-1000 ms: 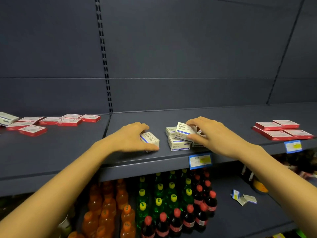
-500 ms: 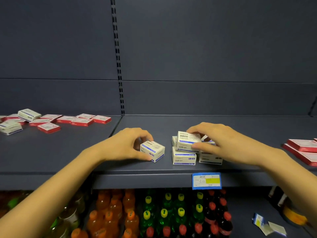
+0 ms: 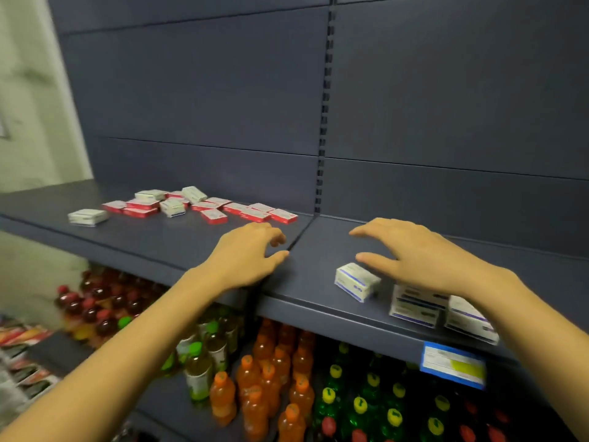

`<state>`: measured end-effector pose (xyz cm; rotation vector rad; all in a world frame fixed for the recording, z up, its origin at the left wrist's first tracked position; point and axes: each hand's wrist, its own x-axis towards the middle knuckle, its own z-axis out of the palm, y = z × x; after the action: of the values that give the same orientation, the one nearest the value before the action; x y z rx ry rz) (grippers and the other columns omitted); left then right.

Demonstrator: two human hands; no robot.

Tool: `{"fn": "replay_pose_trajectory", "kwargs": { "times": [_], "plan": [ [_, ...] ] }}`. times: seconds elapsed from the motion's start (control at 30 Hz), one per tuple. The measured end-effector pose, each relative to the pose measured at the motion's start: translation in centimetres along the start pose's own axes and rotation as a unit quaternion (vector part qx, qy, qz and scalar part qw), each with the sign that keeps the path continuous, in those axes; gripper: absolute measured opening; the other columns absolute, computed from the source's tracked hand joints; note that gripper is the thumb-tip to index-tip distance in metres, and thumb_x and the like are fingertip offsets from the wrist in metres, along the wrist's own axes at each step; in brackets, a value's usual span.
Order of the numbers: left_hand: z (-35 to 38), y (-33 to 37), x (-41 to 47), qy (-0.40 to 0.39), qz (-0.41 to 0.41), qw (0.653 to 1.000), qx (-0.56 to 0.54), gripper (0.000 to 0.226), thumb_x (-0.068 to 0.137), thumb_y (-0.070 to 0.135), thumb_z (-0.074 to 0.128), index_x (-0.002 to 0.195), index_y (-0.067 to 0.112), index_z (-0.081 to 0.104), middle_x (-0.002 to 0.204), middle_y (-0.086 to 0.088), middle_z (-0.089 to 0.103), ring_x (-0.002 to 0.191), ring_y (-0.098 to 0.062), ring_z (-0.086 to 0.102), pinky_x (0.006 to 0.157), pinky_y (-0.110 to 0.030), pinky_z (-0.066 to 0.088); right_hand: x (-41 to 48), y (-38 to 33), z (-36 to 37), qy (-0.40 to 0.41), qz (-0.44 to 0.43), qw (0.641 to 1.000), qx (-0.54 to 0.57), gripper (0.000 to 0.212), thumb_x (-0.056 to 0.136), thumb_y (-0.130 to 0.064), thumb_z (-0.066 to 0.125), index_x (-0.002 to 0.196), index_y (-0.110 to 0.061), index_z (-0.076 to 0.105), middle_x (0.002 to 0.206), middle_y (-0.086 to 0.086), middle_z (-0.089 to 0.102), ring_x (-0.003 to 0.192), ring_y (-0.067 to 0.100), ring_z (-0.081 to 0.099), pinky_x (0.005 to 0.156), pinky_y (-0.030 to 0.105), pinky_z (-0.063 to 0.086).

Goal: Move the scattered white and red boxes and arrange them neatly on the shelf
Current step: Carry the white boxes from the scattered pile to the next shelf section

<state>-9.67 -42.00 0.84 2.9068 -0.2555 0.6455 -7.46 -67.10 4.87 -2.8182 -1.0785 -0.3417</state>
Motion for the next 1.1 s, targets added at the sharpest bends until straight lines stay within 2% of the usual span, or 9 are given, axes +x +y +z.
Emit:
{"fn": "replay_pose_trajectory", "kwargs": {
  "times": [0.2, 0.4, 0.53, 0.63, 0.73, 0.87, 0.97, 1.1],
  "plan": [
    [-2.9, -6.0, -4.1, -0.014, -0.096, 0.994, 0.047, 0.038, 0.089, 0.043, 0.049, 0.119, 0.021, 0.055, 0.12, 0.001, 0.06, 0.109, -0.016, 0.054, 0.087, -0.033, 0.046, 5.5, -5.5, 2.0, -0.002, -0.05, 0.998, 0.028, 0.045, 0.093, -0.041, 0.046, 0.136, -0.029, 0.039, 0.143, -0.009, 0.042, 0.129, 0.014, 0.042, 0.106, 0.039, 0.039],
    [-5.2, -13.2, -6.8, -0.015, -0.139, 0.988, 0.065, 0.038, 0.089, 0.044, 0.049, 0.119, 0.021, 0.055, 0.12, 0.002, 0.06, 0.11, -0.016, 0.054, 0.087, -0.033, 0.045, 11.1, -11.0, 4.7, -0.007, -0.061, 0.997, 0.046, 0.044, 0.092, -0.038, 0.05, 0.134, -0.026, 0.044, 0.139, -0.006, 0.048, 0.125, 0.014, 0.047, 0.103, 0.037, 0.041],
    [-6.3, -18.4, -7.4, -0.013, -0.134, 0.989, 0.065, 0.037, 0.088, 0.044, 0.05, 0.117, 0.021, 0.056, 0.119, 0.002, 0.061, 0.107, -0.015, 0.055, 0.08, -0.028, 0.042, 15.1, -14.8, 6.4, -0.006, -0.047, 0.997, 0.053, 0.045, 0.092, -0.038, 0.051, 0.133, -0.023, 0.045, 0.137, -0.005, 0.05, 0.123, 0.014, 0.048, 0.101, 0.033, 0.042],
    [-6.8, -22.3, -7.5, -0.02, -0.117, 0.991, 0.067, 0.037, 0.088, 0.043, 0.05, 0.117, 0.02, 0.056, 0.118, 0.002, 0.061, 0.108, -0.017, 0.055, 0.084, -0.03, 0.042, 18.2, -17.6, 7.5, -0.01, -0.03, 0.998, 0.055, 0.045, 0.091, -0.037, 0.051, 0.133, -0.021, 0.045, 0.136, -0.001, 0.051, 0.123, 0.017, 0.049, 0.101, 0.038, 0.043],
    [-7.1, -25.9, -7.3, -0.025, -0.1, 0.993, 0.057, 0.037, 0.088, 0.042, 0.051, 0.117, 0.019, 0.057, 0.118, 0.001, 0.062, 0.108, -0.018, 0.056, 0.089, -0.034, 0.045, 21.1, -19.9, 8.8, -0.005, -0.007, 0.998, 0.056, 0.044, 0.091, -0.037, 0.051, 0.132, -0.02, 0.046, 0.134, -0.001, 0.053, 0.121, 0.017, 0.05, 0.098, 0.035, 0.043],
    [-7.3, -29.6, -6.6, -0.023, -0.085, 0.995, 0.046, 0.036, 0.089, 0.041, 0.051, 0.116, 0.02, 0.057, 0.118, 0.002, 0.061, 0.108, -0.017, 0.056, 0.086, -0.031, 0.044, 24.6, -22.4, 10.2, -0.011, 0.013, 0.998, 0.056, 0.044, 0.091, -0.038, 0.052, 0.129, -0.017, 0.048, 0.13, 0.001, 0.056, 0.116, 0.018, 0.053, 0.095, 0.033, 0.044],
    [-7.4, -31.8, -5.7, -0.026, -0.084, 0.995, 0.044, 0.035, 0.089, 0.042, 0.05, 0.115, 0.021, 0.058, 0.118, 0.003, 0.061, 0.107, -0.017, 0.055, 0.088, -0.036, 0.047, 27.5, -23.6, 10.7, -0.017, 0.028, 0.998, 0.053, 0.045, 0.09, -0.039, 0.052, 0.129, -0.016, 0.05, 0.129, 0.003, 0.057, 0.114, 0.021, 0.054, 0.094, 0.035, 0.045],
    [-7.7, -34.9, -4.1, -0.013, -0.074, 0.996, 0.04, 0.033, 0.089, 0.041, 0.051, 0.113, 0.02, 0.059, 0.118, 0.003, 0.061, 0.108, -0.018, 0.054, 0.086, -0.035, 0.047, 31.4, -24.1, 11.5, 0.006, 0.044, 0.998, 0.041, 0.045, 0.089, -0.041, 0.054, 0.124, -0.013, 0.052, 0.124, 0.006, 0.058, 0.109, 0.024, 0.056, 0.089, 0.036, 0.046]
  ]
}}
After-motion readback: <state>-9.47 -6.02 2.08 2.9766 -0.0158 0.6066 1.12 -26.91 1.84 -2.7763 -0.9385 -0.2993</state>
